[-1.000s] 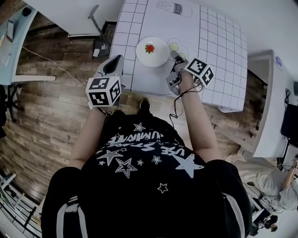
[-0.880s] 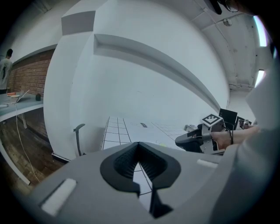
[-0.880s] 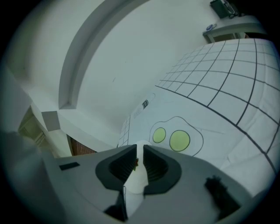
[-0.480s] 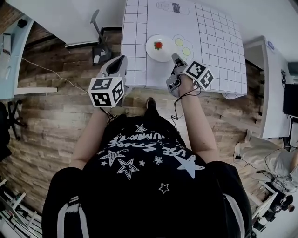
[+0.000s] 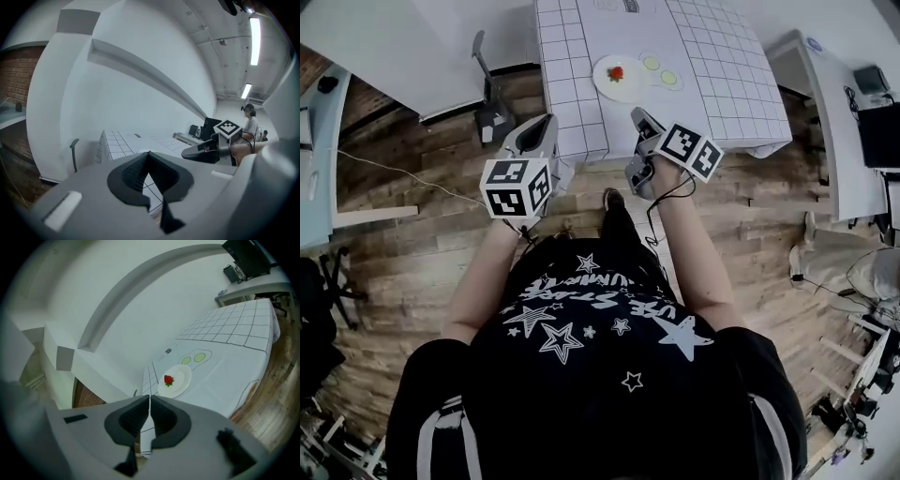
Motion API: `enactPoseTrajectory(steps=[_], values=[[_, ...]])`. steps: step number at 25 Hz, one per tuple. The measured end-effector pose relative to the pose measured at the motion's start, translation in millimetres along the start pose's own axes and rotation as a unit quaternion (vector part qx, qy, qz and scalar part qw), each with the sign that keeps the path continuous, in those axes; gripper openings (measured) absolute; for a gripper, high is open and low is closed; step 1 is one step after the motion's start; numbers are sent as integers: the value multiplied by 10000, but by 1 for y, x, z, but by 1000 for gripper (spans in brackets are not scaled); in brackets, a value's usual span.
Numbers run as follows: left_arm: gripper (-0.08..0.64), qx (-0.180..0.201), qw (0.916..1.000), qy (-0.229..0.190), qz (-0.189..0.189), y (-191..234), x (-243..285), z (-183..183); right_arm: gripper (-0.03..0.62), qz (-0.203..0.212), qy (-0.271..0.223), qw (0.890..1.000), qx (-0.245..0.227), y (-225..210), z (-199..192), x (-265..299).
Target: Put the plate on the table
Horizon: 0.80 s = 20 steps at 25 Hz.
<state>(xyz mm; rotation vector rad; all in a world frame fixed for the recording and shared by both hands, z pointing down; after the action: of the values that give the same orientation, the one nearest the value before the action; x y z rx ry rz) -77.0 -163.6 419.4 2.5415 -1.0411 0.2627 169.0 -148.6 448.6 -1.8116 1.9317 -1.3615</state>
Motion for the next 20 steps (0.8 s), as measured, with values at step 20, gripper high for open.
enactPoseTrajectory(steps=[20], values=[[9, 459, 9859, 237, -1590, -93, -25, -27, 18, -586, -1084, 9917, 367, -11, -77, -158]])
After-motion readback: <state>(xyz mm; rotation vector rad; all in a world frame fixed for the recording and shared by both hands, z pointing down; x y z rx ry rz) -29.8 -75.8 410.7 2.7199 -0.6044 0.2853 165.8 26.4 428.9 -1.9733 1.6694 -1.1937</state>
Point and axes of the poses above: the fingertips, and each gripper's own axes: x forward along the fingers, y to its left, z out of its top, the point moved 7 cm from there along -x, backward along the fingers, and after that the axes turned 3 degrees about -z, right-handed, at the moved point
